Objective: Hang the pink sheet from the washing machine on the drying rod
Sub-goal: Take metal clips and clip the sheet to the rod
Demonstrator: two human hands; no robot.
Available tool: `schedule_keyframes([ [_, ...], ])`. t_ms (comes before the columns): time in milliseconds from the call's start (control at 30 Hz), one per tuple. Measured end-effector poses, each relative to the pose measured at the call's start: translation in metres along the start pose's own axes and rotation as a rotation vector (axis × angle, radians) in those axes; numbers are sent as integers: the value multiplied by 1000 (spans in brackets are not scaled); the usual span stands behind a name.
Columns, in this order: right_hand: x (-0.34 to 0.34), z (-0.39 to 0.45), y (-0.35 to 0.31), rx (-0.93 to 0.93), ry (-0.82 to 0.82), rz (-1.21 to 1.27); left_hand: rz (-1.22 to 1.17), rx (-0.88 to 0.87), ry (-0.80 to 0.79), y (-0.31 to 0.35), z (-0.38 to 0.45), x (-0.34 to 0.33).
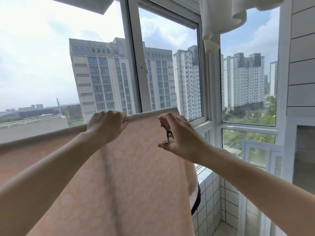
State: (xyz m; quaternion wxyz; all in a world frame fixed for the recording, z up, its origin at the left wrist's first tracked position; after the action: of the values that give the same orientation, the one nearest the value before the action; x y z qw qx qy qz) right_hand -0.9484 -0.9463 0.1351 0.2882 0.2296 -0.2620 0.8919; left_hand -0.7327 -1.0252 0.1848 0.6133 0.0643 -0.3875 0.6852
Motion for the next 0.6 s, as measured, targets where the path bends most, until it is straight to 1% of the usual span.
schedule_keyframes([
  [67, 3, 4, 1, 34, -25, -57, 47, 18, 3, -1, -2, 0],
  [133, 6, 11, -1, 70, -38, -98, 32, 39, -47, -7, 1, 0],
  [233, 11, 26, -7, 74, -28, -36, 26, 48, -98, -11, 3, 0],
  [400, 16, 58, -14, 132, 28, 44, 90, 50, -57, -9, 0, -3],
  [500, 11, 75, -15, 150, 51, 52, 109, 46, -51, -9, 1, -5],
  [600, 8, 87, -15, 132, 73, 91, 122, 34, -53, -9, 1, -6],
])
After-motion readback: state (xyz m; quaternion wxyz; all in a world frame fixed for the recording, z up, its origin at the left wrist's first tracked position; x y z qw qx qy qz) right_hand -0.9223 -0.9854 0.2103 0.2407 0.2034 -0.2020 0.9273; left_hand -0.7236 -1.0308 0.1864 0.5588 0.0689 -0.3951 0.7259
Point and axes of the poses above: each hand's wrist, its own z-axis towards the middle knuckle, its own x-axis out of the back of the hand, y = z × x, the point moved 2 cm from there along z, towards the middle knuckle, and after that the axes turned 14 degrees about z, right-handed, at the moved point
